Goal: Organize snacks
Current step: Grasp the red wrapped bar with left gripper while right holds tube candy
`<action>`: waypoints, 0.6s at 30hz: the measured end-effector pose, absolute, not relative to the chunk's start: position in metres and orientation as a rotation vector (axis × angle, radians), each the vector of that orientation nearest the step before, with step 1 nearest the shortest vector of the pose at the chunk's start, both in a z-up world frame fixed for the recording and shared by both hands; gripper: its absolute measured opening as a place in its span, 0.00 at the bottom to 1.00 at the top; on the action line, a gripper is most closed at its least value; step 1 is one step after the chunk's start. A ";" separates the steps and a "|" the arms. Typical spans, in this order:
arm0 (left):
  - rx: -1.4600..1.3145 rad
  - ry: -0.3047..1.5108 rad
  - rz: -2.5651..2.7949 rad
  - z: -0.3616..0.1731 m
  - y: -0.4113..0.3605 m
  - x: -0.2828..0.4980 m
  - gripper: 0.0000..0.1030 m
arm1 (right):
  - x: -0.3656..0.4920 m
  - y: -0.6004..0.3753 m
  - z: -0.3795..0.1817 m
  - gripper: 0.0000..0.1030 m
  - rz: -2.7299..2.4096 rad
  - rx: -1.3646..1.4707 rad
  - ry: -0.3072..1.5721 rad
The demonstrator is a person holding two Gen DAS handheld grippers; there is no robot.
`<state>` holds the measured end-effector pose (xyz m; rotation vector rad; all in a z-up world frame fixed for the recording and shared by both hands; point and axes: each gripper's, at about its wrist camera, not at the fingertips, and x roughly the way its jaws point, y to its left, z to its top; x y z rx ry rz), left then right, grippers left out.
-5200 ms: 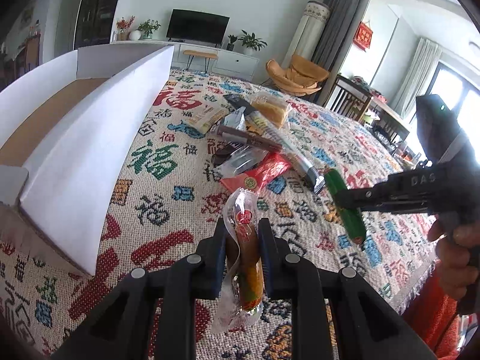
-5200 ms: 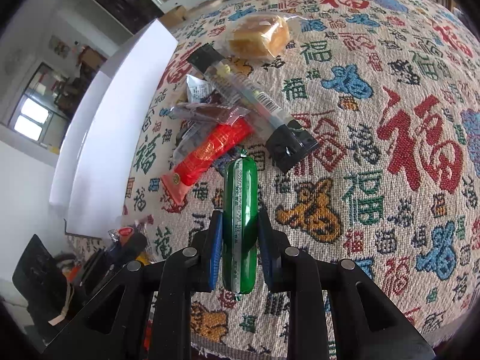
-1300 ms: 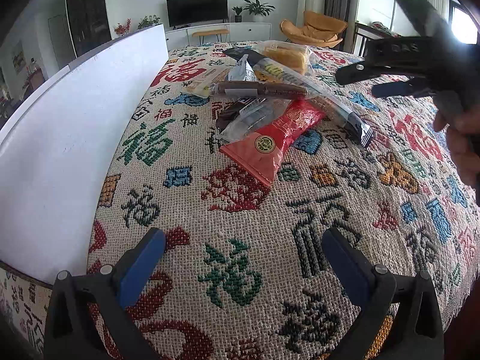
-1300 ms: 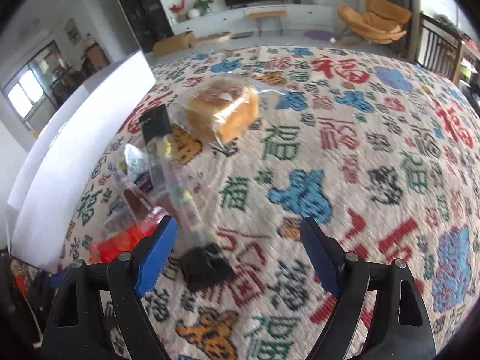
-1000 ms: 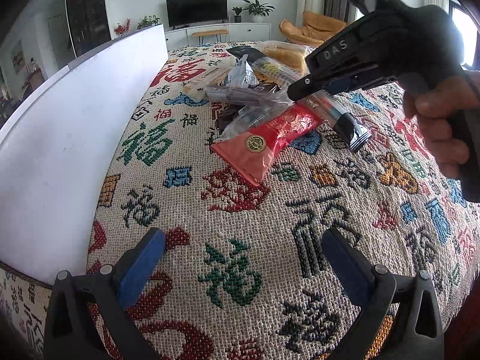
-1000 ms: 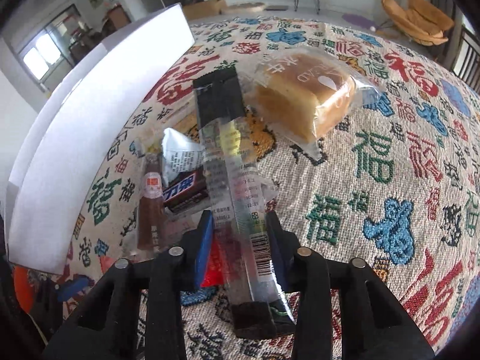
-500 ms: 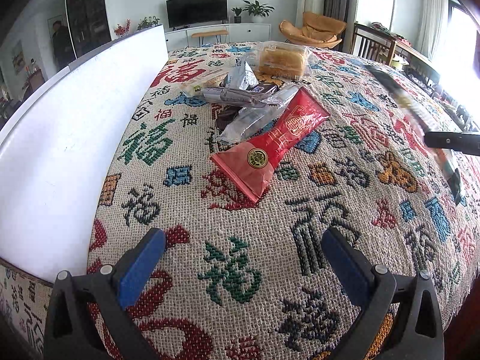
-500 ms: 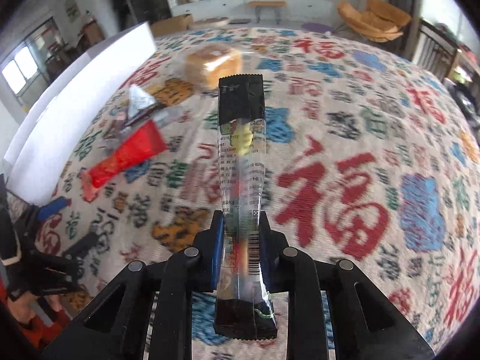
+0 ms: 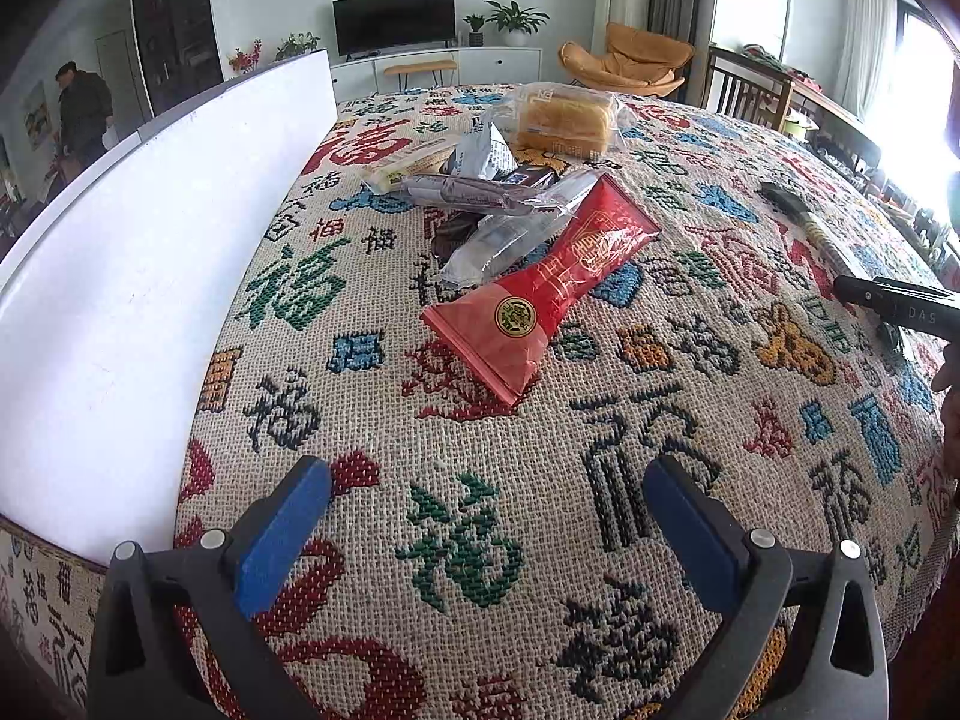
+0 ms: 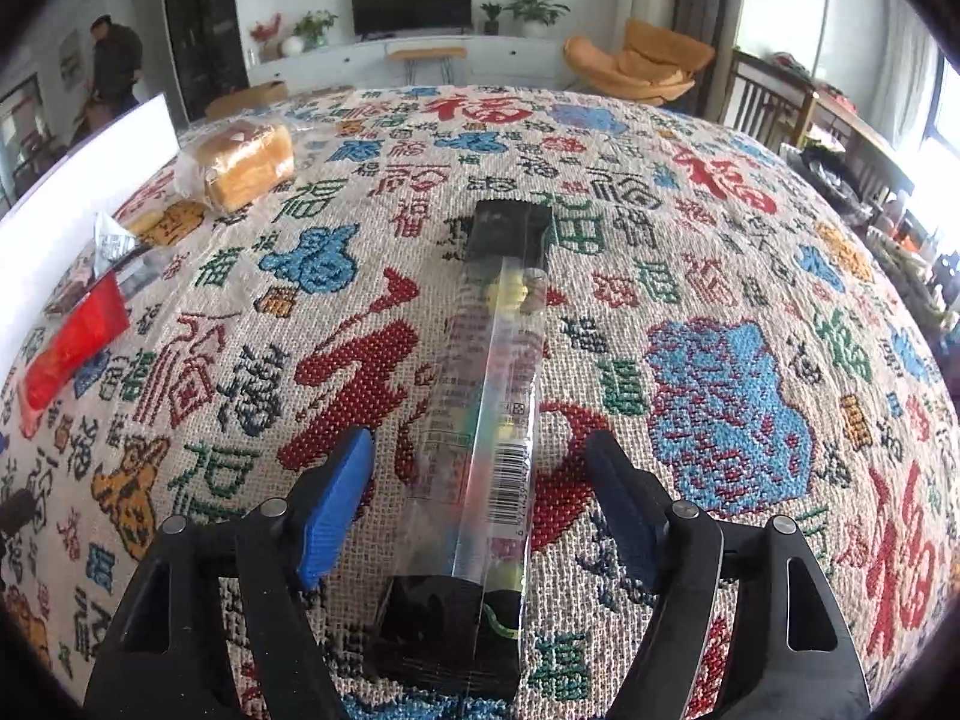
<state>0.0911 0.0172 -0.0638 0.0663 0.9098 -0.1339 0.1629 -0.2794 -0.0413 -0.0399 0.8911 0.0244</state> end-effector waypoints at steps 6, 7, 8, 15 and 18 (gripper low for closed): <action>0.065 0.910 -0.134 -0.064 0.018 0.091 1.00 | 0.168 -0.285 -0.044 0.84 0.005 -0.014 0.904; 0.065 0.910 -0.134 -0.064 0.017 0.092 1.00 | 0.168 -0.286 -0.044 0.84 0.004 -0.012 0.905; 0.065 0.910 -0.134 -0.064 0.017 0.091 1.00 | 0.169 -0.286 -0.044 0.84 0.006 -0.006 0.906; 0.065 0.910 -0.134 -0.064 0.017 0.091 1.00 | 0.164 -0.289 -0.043 0.84 0.006 -0.004 0.904; 0.064 0.910 -0.136 -0.064 0.017 0.091 1.00 | 0.164 -0.288 -0.043 0.84 0.006 -0.005 0.905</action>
